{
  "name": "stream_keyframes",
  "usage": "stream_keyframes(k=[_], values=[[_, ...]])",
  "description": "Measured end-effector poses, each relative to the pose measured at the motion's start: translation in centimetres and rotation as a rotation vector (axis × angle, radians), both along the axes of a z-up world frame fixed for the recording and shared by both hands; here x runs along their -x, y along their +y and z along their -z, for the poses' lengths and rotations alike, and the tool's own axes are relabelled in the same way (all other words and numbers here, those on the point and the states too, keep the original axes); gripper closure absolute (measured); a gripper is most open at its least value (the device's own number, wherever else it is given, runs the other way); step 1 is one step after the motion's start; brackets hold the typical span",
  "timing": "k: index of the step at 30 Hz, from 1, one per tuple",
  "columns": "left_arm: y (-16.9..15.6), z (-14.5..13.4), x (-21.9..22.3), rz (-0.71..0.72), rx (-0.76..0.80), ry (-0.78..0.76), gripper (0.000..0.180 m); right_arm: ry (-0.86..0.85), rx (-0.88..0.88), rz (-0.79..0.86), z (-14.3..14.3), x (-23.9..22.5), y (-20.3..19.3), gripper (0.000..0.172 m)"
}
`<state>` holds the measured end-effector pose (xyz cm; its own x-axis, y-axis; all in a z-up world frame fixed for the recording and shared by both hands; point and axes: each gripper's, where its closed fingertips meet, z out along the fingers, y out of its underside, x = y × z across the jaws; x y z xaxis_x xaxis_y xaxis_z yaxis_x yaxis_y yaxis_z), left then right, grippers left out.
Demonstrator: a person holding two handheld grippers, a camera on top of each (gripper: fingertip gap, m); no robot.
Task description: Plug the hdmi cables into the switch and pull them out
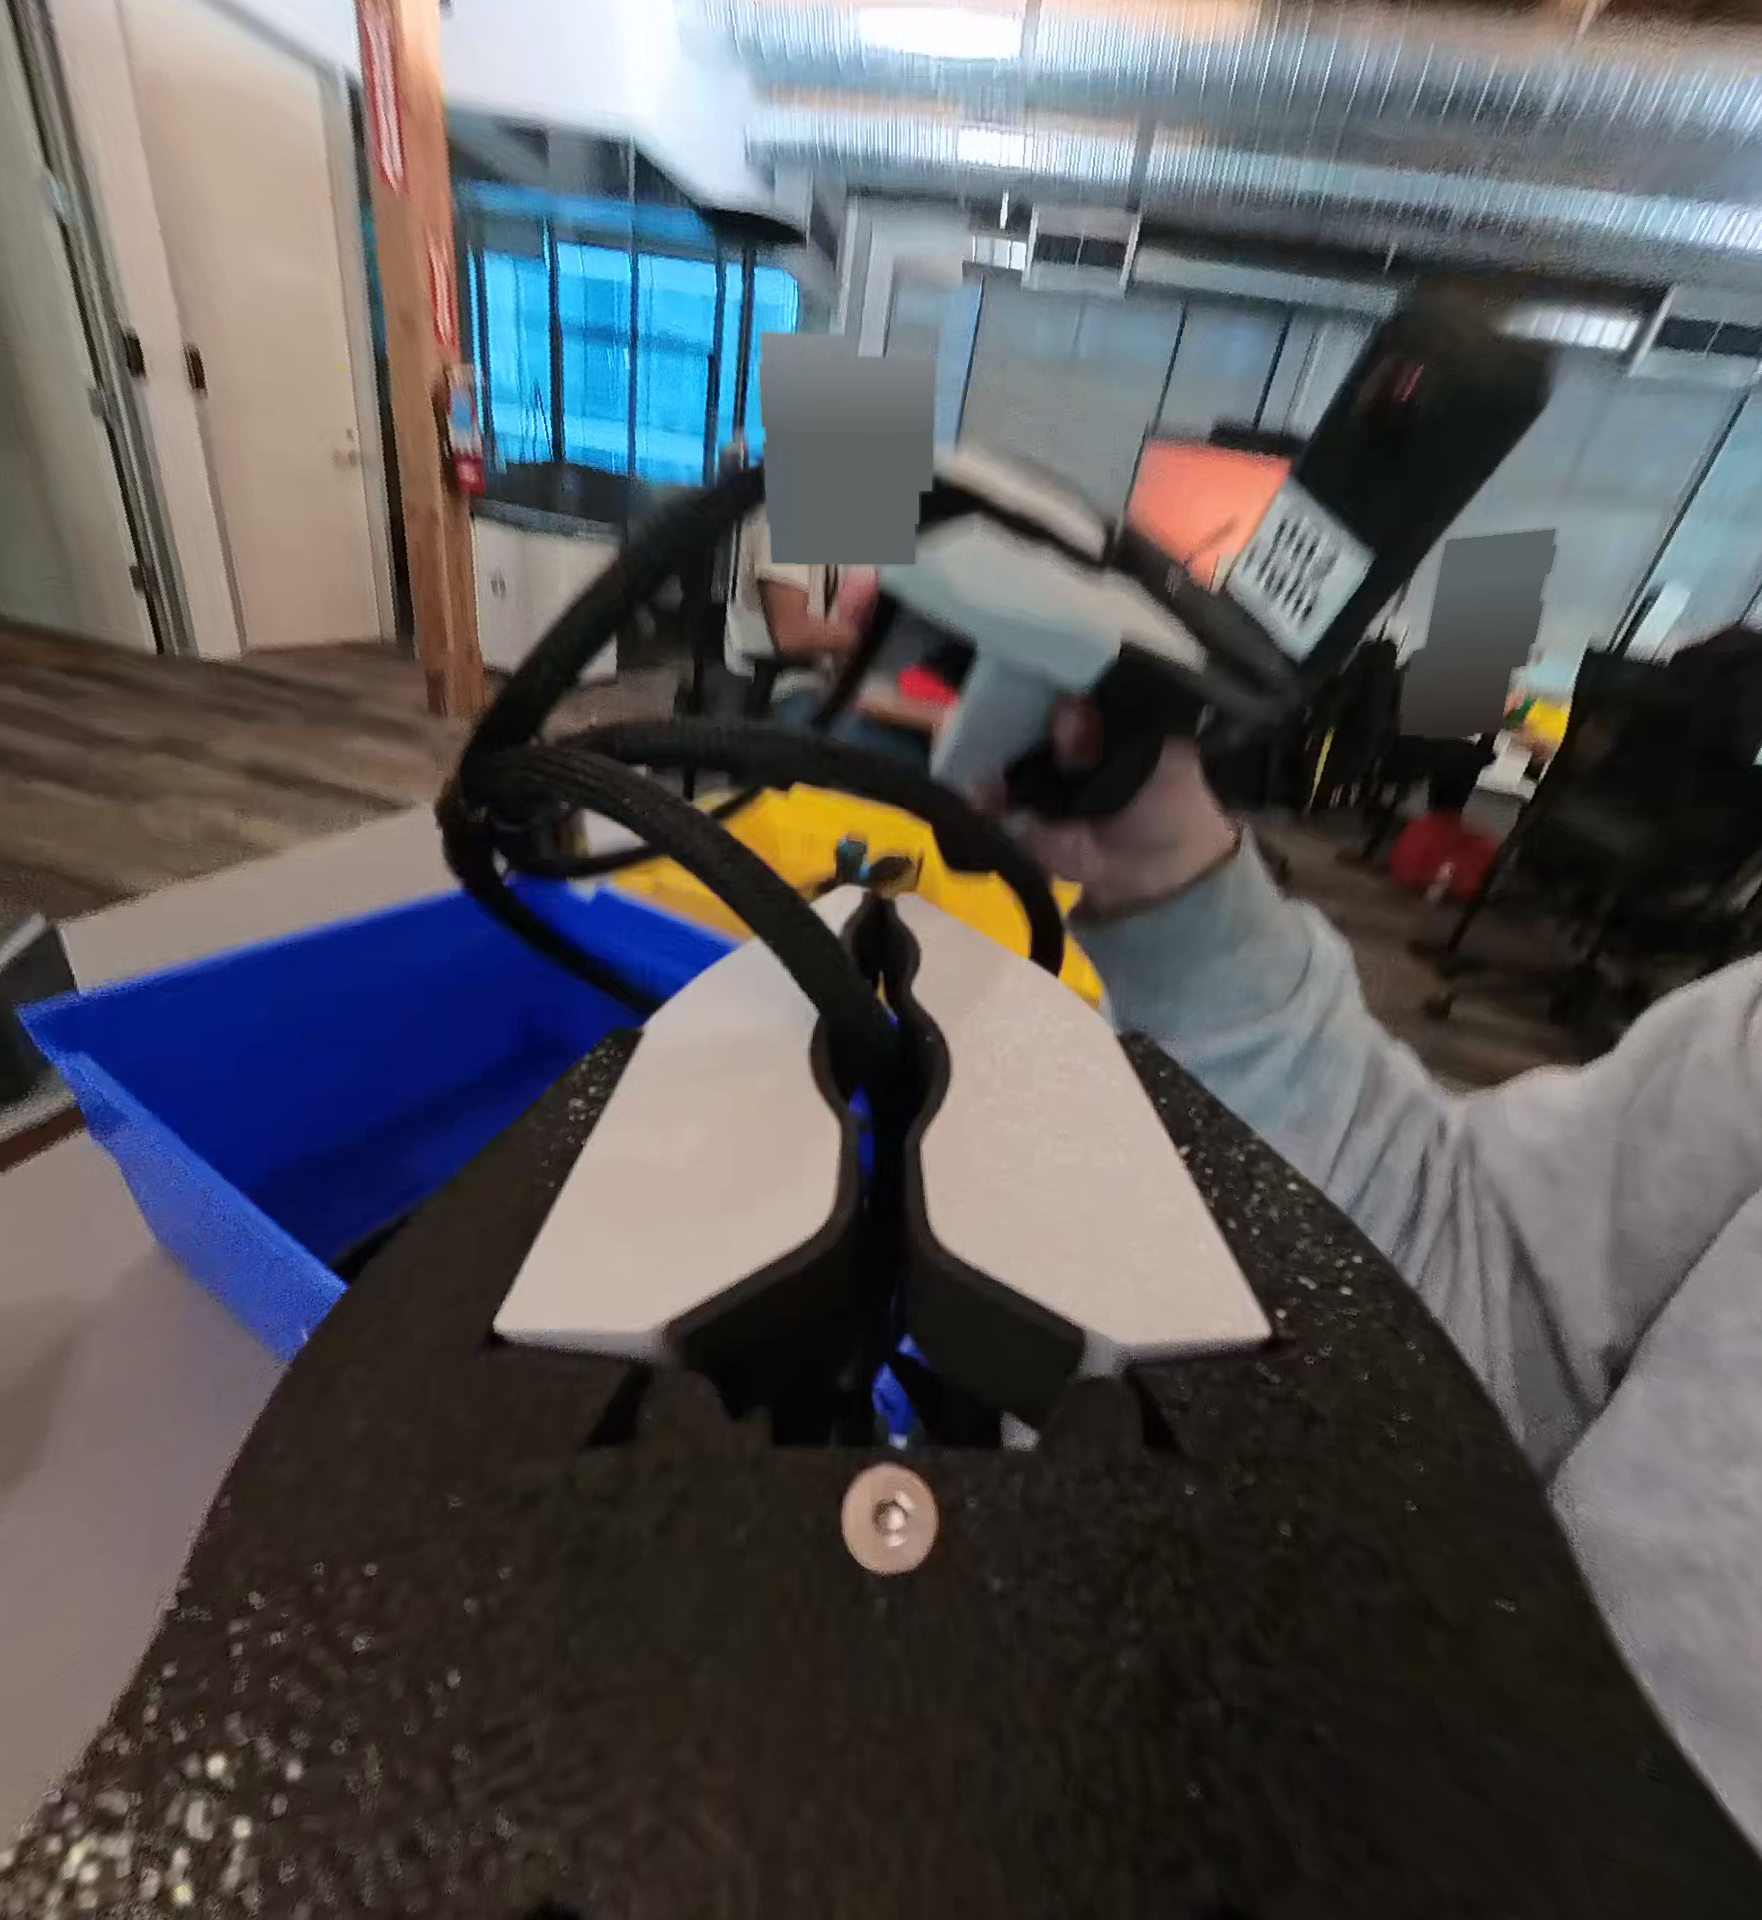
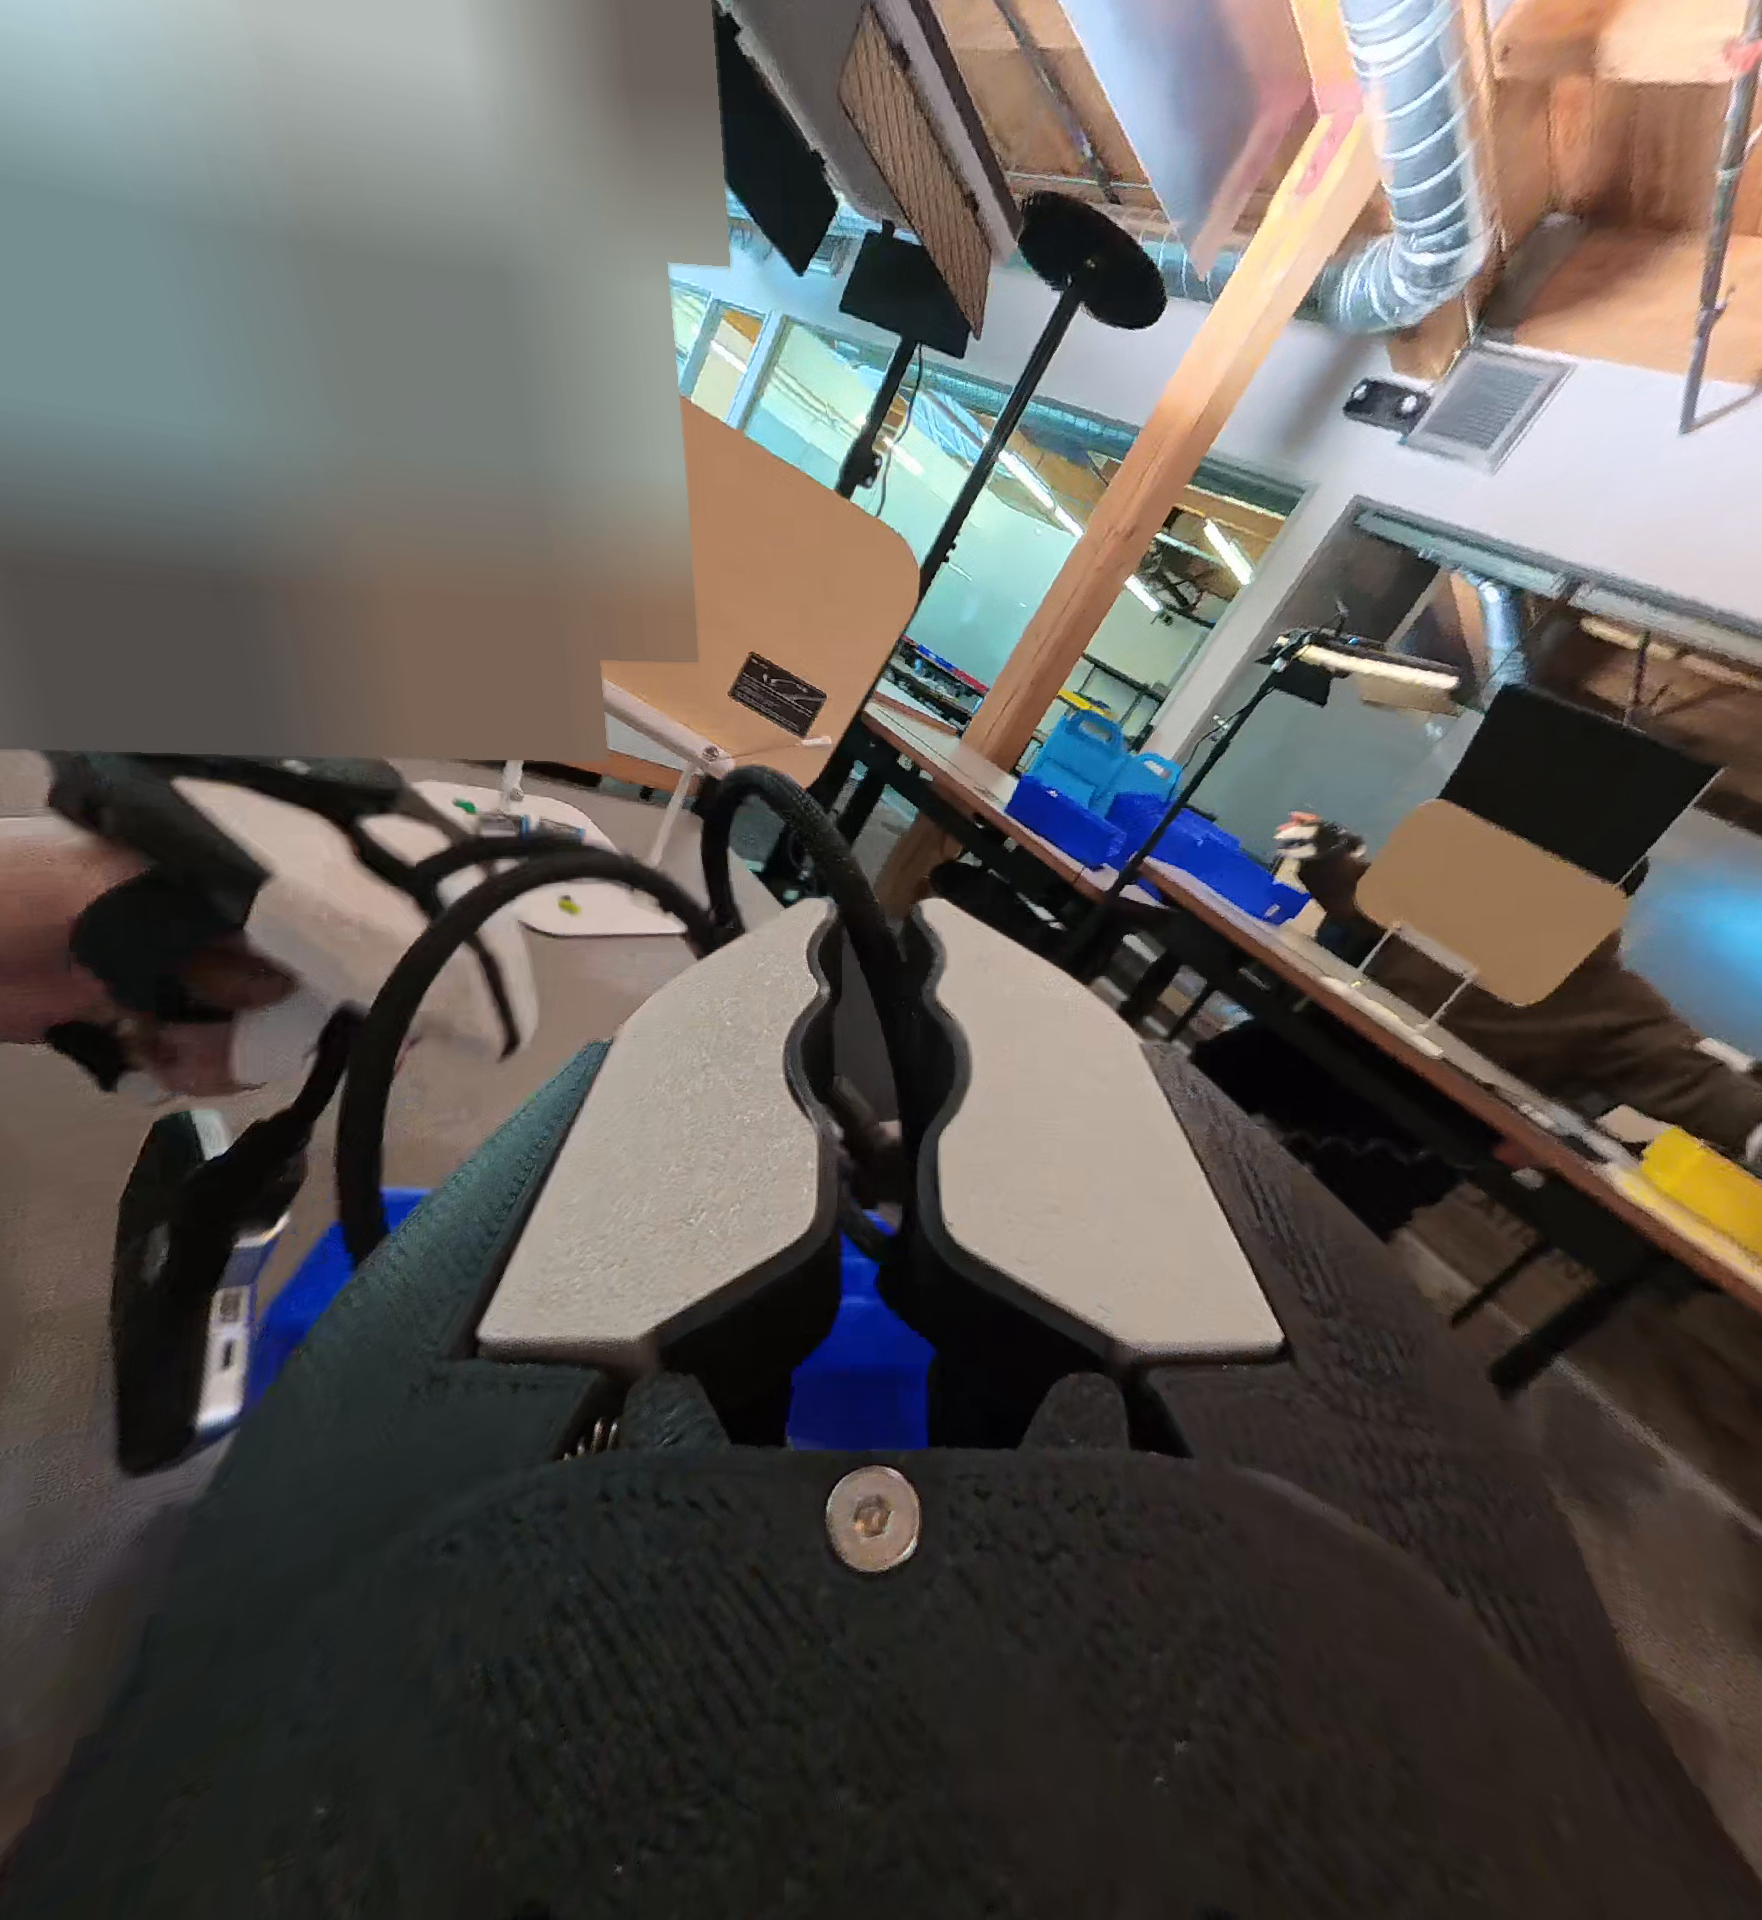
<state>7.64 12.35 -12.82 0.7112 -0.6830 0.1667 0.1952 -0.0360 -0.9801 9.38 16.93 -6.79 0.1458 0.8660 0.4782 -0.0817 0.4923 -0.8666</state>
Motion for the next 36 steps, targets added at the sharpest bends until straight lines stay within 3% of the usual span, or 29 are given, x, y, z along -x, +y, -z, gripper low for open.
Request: stream_keyframes(k=[3,7,10,14,18,22,28,29,33,36], values=[[-0.1,-3.8,2.0,-0.051,-0.095,-0.095,0.180,-0.003,0.081,-0.016,0.0,0.2,0.2,0.133],[-0.2,-7.4,5.2,-0.141,-0.214,-0.189,0.180,0.093,0.150,-0.042,-1.4,-0.8,0.5,0.128],[-0.8,-9.5,7.6,-0.149,-0.274,-0.302,0.180,0.063,0.173,-0.104,-1.2,-1.1,-0.3,0.126],[-2.2,-11.6,8.9,-0.089,-0.350,-0.378,0.180,-0.218,0.183,-0.207,2.8,0.9,-2.9,0.117],[-4.9,-13.2,9.2,0.065,-0.454,-0.479,0.180,-0.404,0.235,-0.347,6.7,3.8,-5.7,0.107],[-6.6,-13.5,8.8,0.139,-0.519,-0.499,0.180,-0.401,0.327,-0.554,7.0,5.6,-9.2,0.110],[-8.7,-13.8,8.2,0.230,-0.587,-0.561,0.180,-0.371,0.387,-0.568,7.0,7.3,-10.1,0.138],[-8.8,-13.8,8.3,0.234,-0.593,-0.569,0.180,-0.361,0.410,-0.605,6.7,7.3,-10.5,0.149],[-8.6,-13.5,9.9,0.129,-0.568,-0.606,0.180,-0.331,0.442,-0.615,6.1,7.5,-10.6,0.152],[-8.0,-11.5,10.6,-0.036,-0.516,-0.461,0.136,-0.277,0.427,-0.606,5.0,7.3,-10.5,0.153]])
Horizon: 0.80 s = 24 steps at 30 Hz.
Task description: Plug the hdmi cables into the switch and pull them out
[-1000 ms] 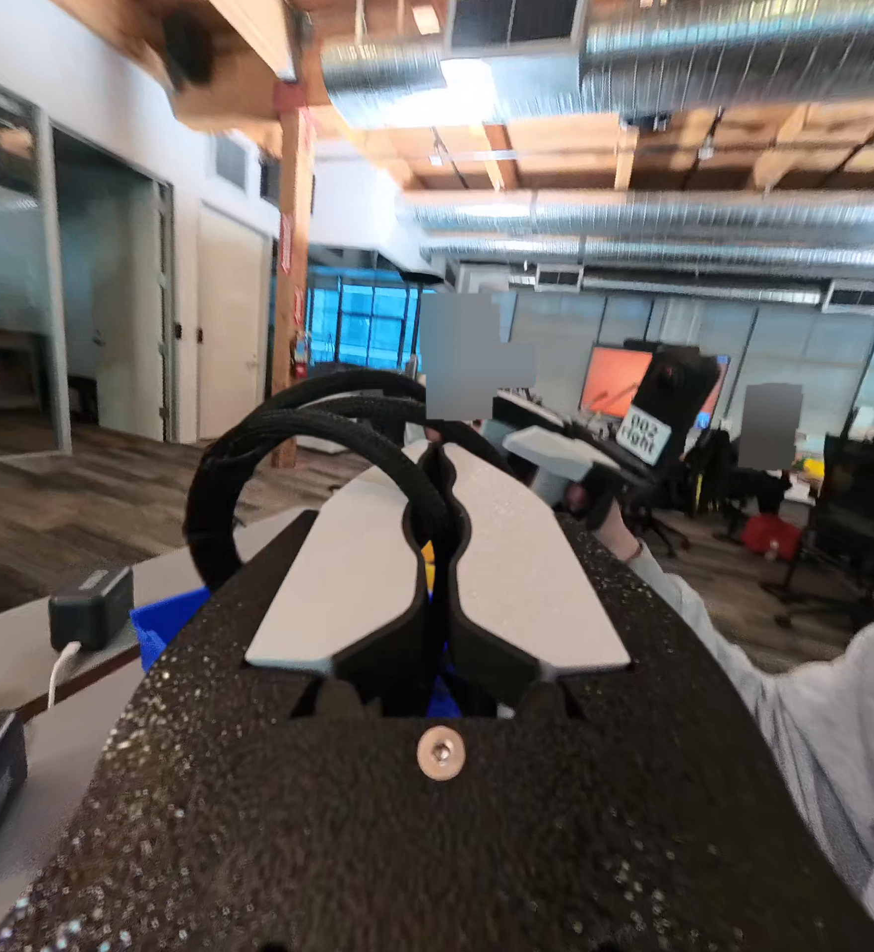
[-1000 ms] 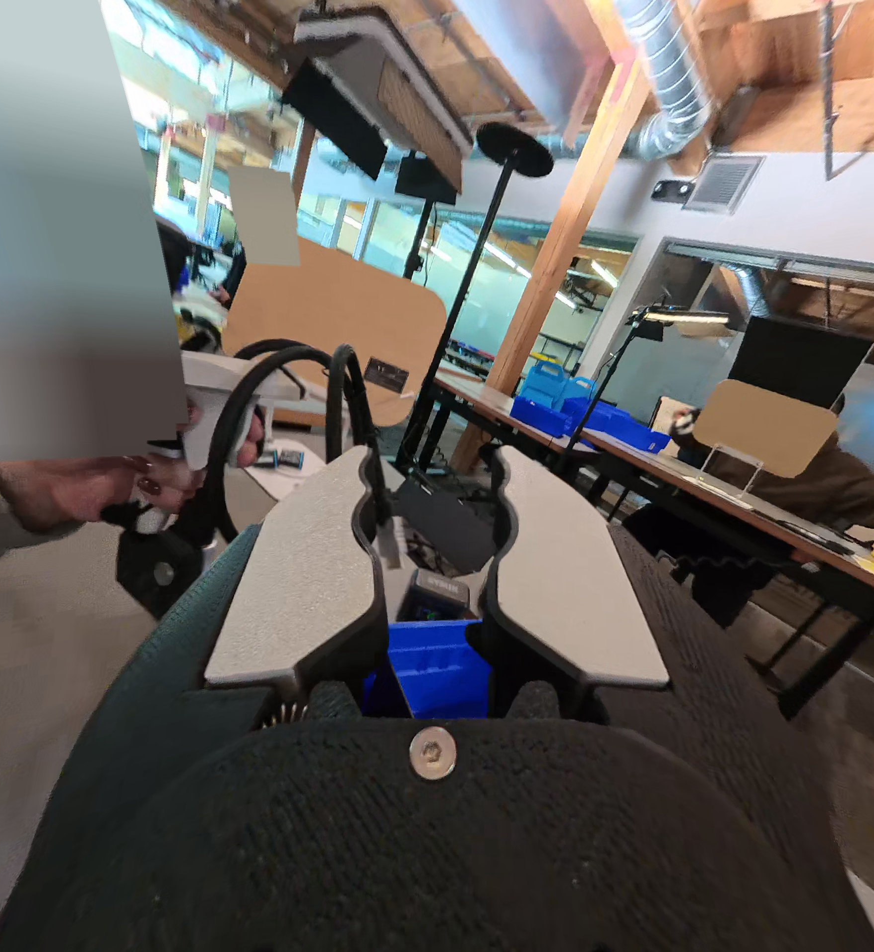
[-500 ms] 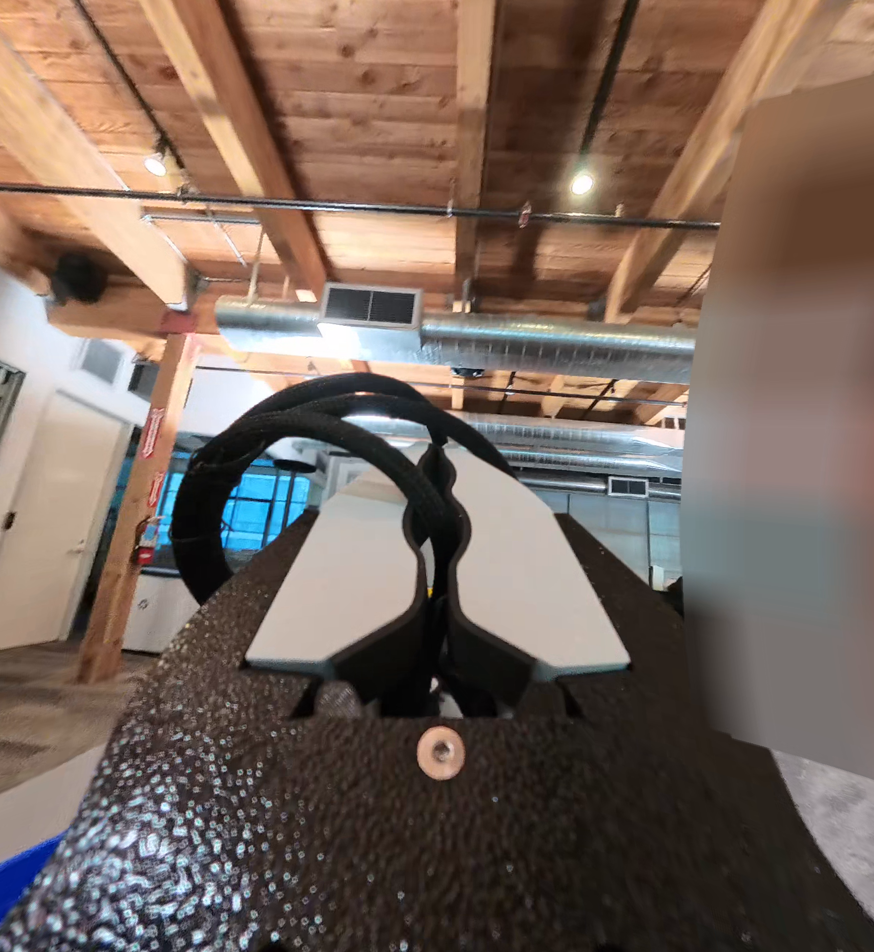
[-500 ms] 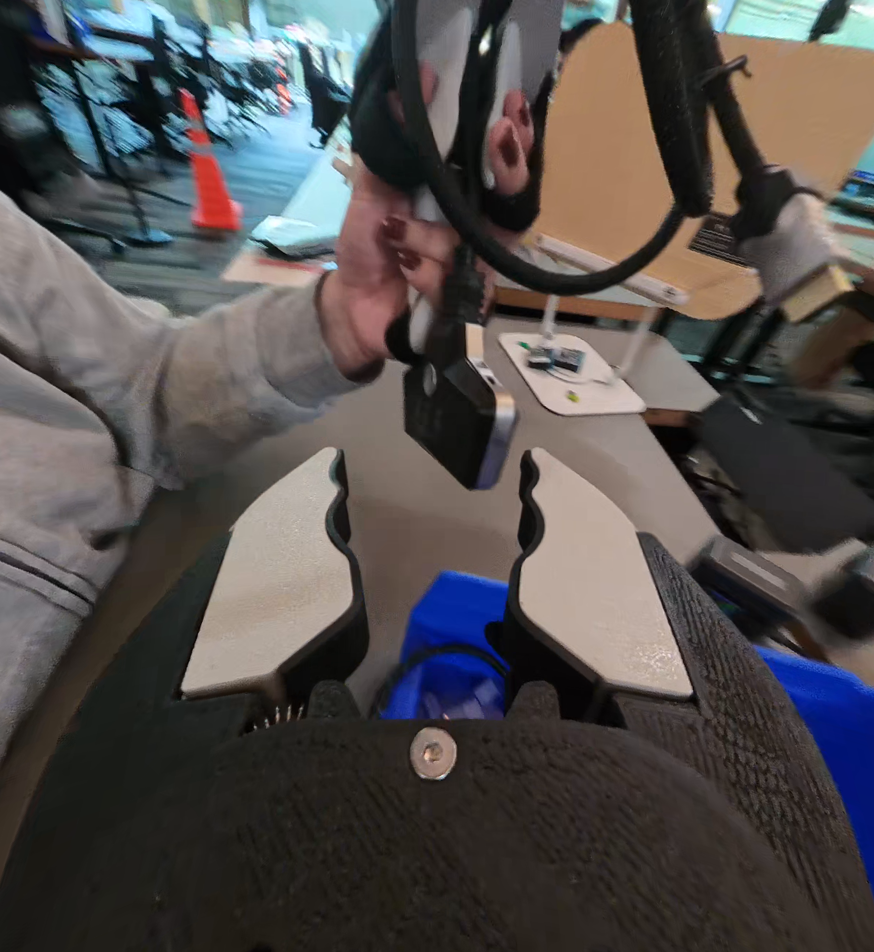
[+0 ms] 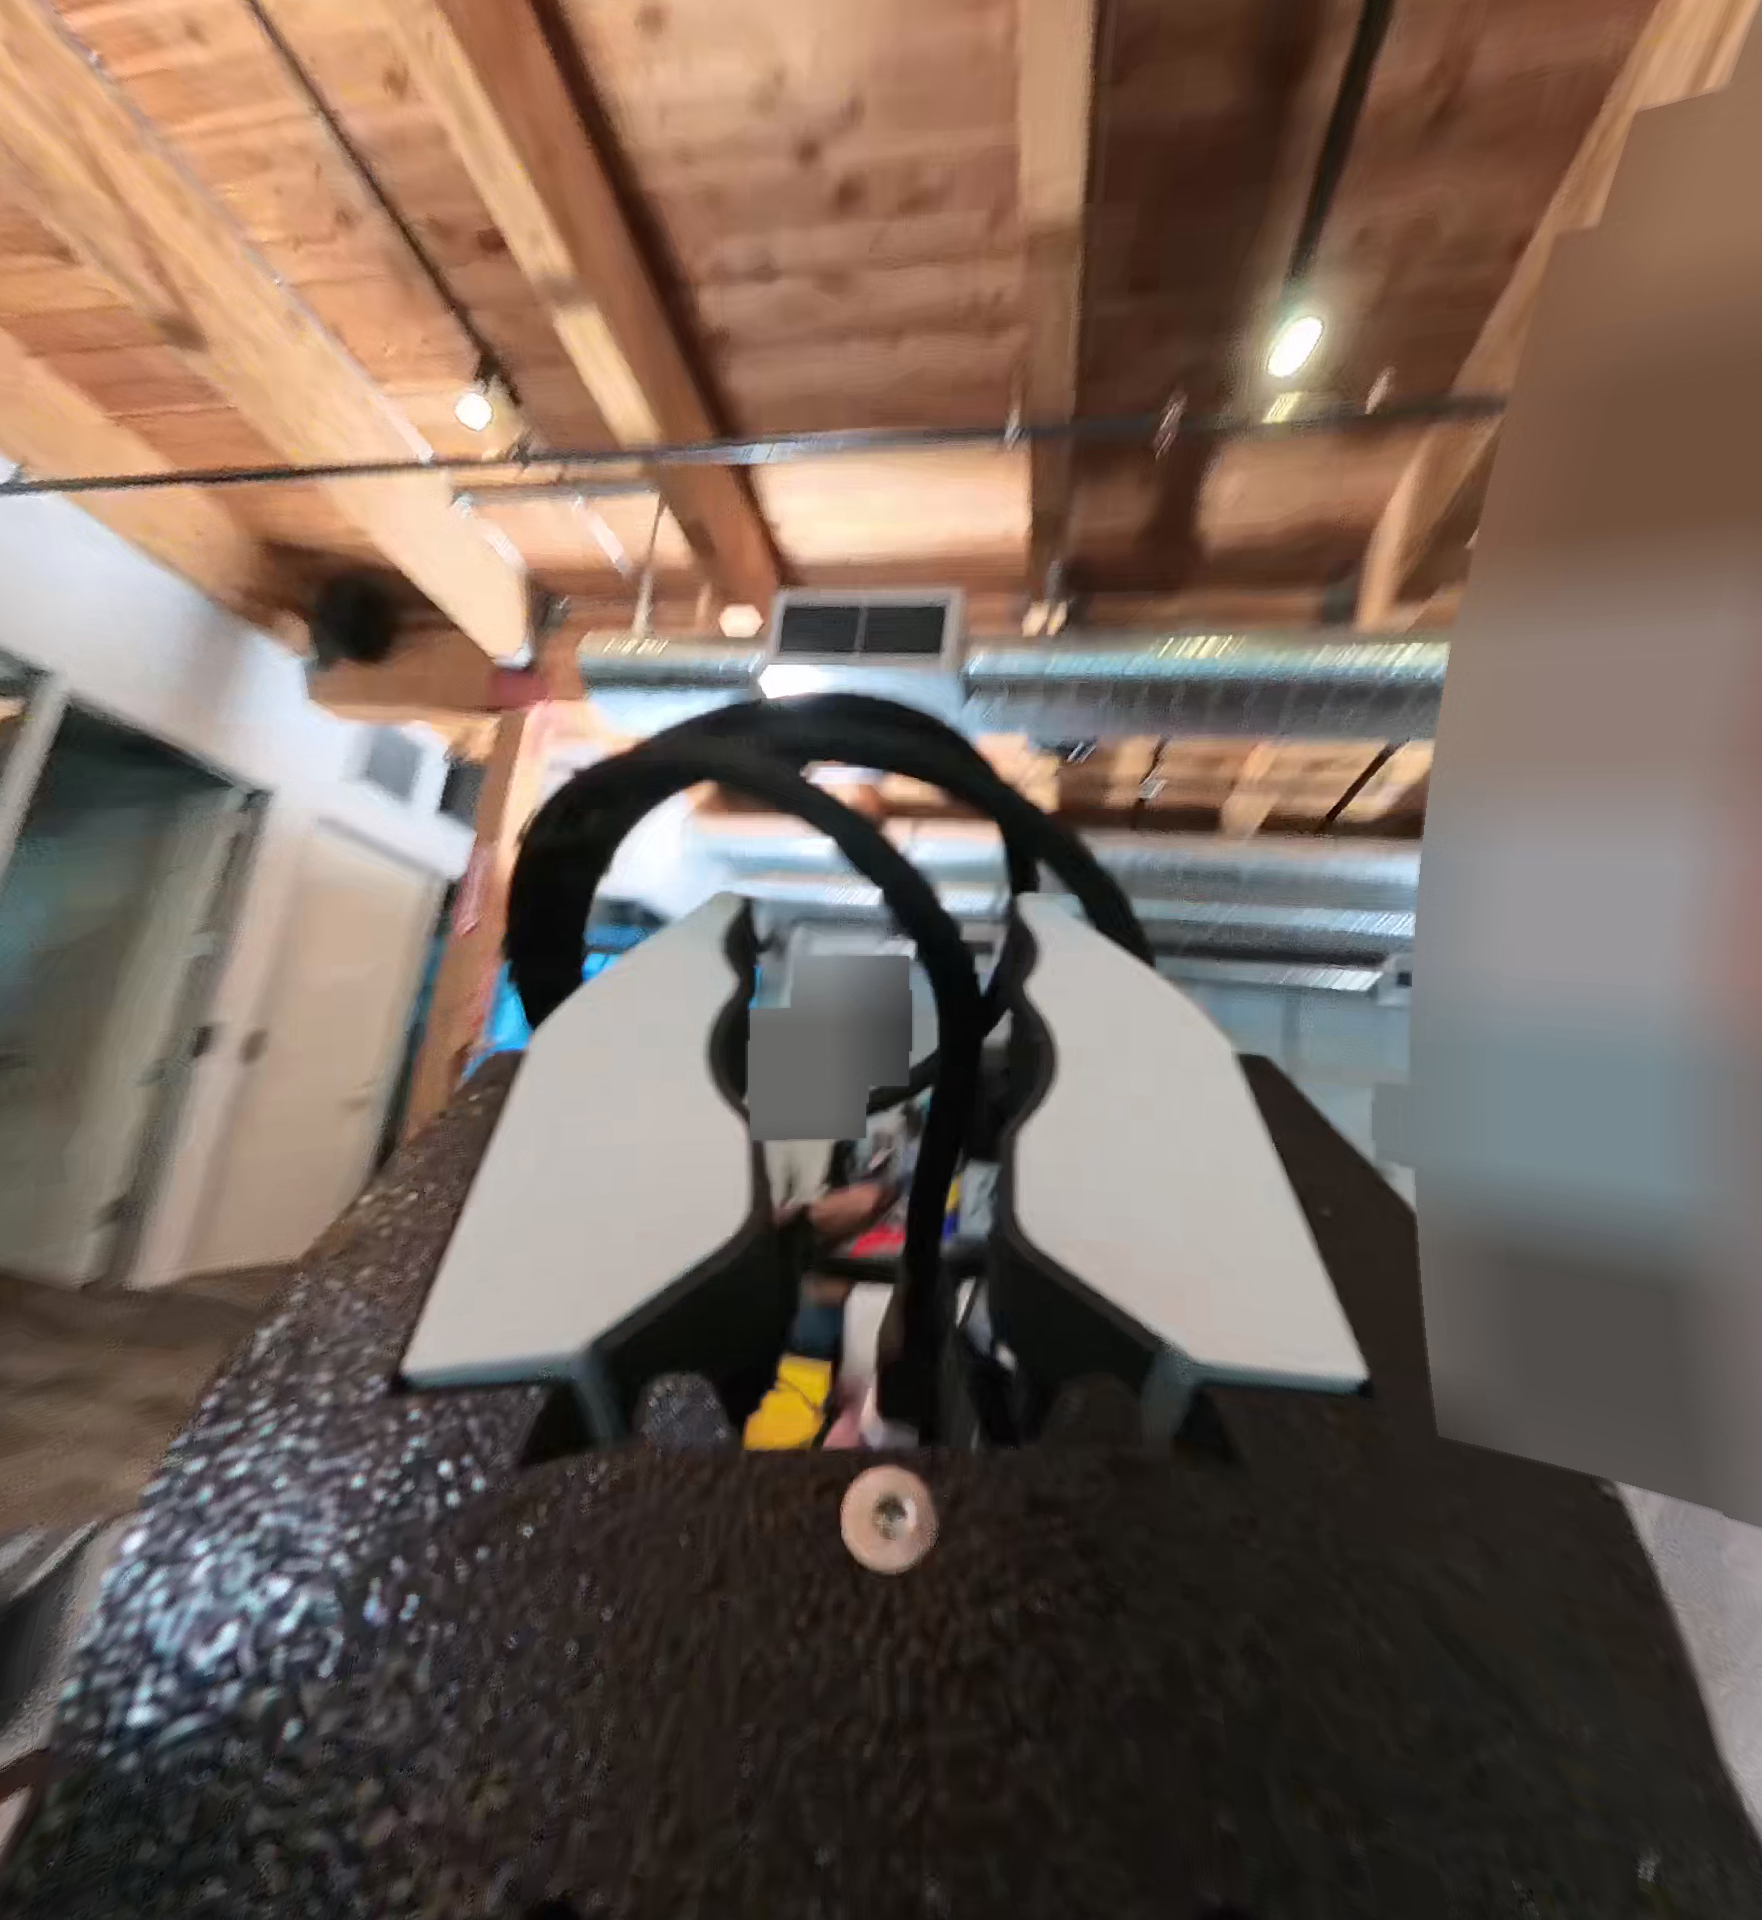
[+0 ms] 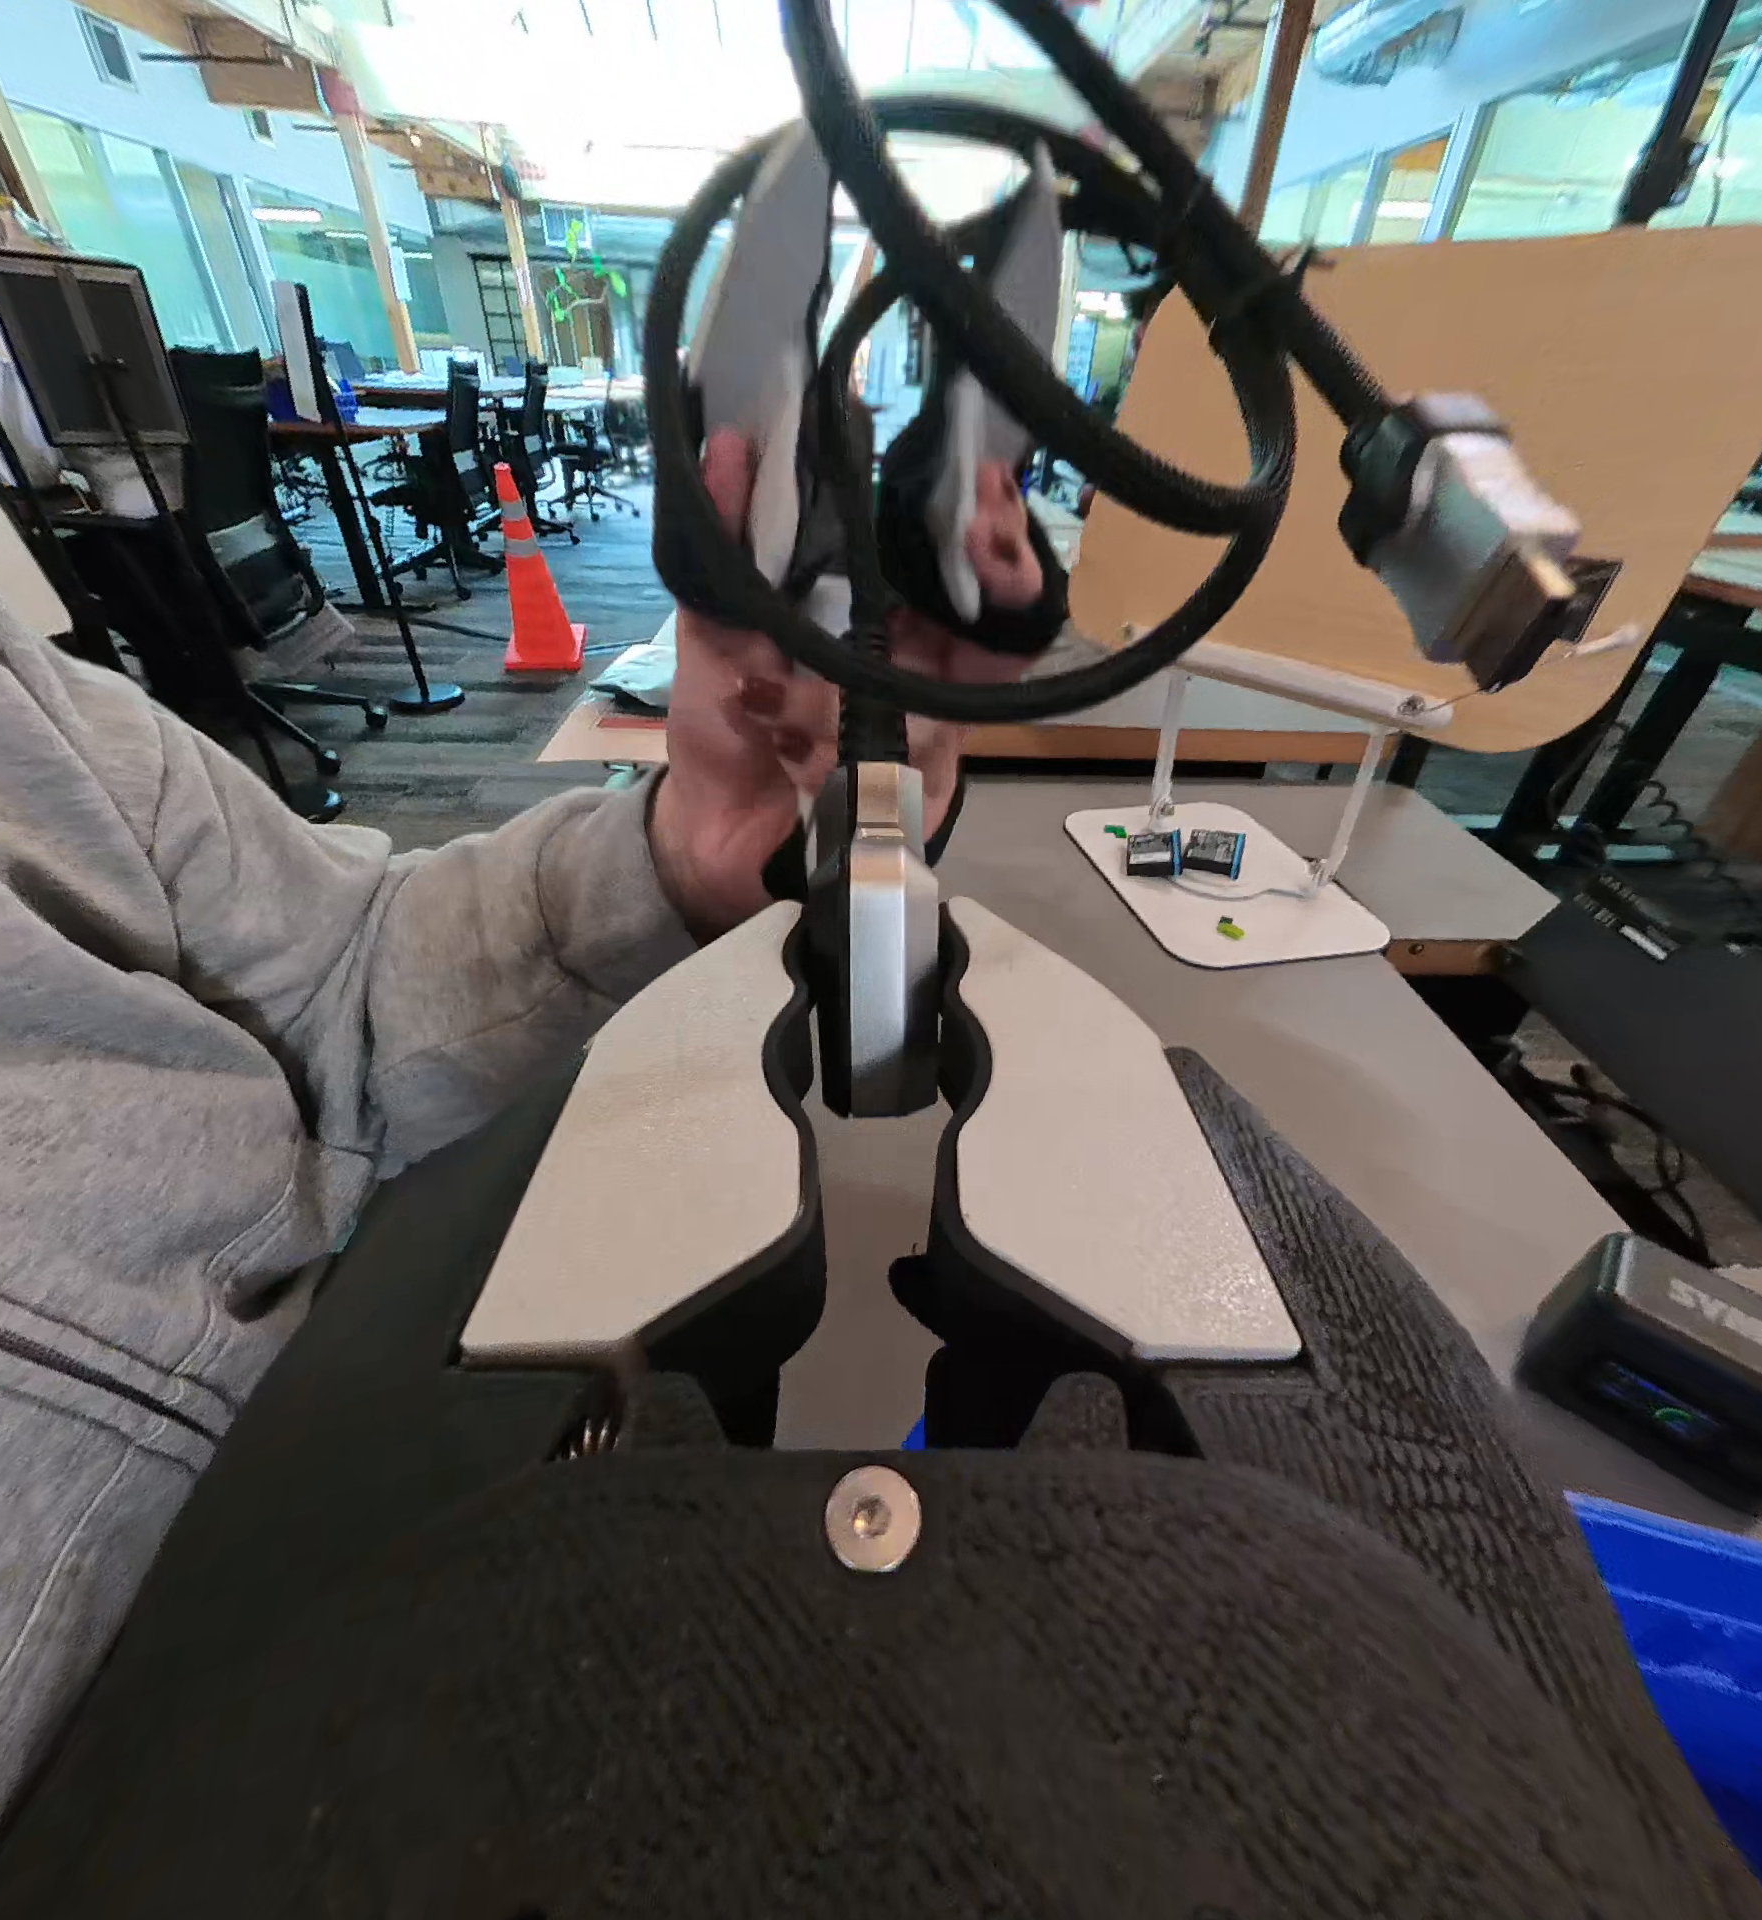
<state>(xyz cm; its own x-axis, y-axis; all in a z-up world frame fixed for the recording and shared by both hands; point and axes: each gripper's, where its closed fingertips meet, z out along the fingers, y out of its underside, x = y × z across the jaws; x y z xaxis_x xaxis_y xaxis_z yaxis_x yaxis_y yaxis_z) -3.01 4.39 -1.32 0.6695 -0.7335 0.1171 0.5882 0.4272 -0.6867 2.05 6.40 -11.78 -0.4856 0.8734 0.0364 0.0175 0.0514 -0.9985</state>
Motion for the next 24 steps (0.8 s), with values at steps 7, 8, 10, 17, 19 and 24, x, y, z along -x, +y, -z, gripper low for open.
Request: stream_keyframes(k=[7,8,10,17,19,24], values=[[0.7,7.7,0.5,-0.411,0.224,0.399,0.109,0.100,0.094,0.123,-2.6,-0.4,2.0,0.153],[0.7,8.6,0.7,-0.511,0.212,0.473,0.110,0.103,0.123,0.116,-2.8,-0.5,2.1,0.153],[0.4,9.8,0.4,-0.721,0.141,0.657,0.113,0.115,0.156,0.104,-3.1,-0.6,2.1,0.153],[0.7,11.1,-3.2,-1.244,-0.208,1.177,0.110,0.096,0.192,0.099,-3.0,-0.1,1.3,0.153],[1.2,11.3,-3.5,-1.331,-0.264,1.271,0.101,0.086,0.271,0.070,-3.2,-0.1,1.3,0.153],[2.4,11.3,-4.2,-1.486,-0.369,1.428,0.103,0.049,0.376,0.001,-3.0,-0.1,1.0,0.153]])
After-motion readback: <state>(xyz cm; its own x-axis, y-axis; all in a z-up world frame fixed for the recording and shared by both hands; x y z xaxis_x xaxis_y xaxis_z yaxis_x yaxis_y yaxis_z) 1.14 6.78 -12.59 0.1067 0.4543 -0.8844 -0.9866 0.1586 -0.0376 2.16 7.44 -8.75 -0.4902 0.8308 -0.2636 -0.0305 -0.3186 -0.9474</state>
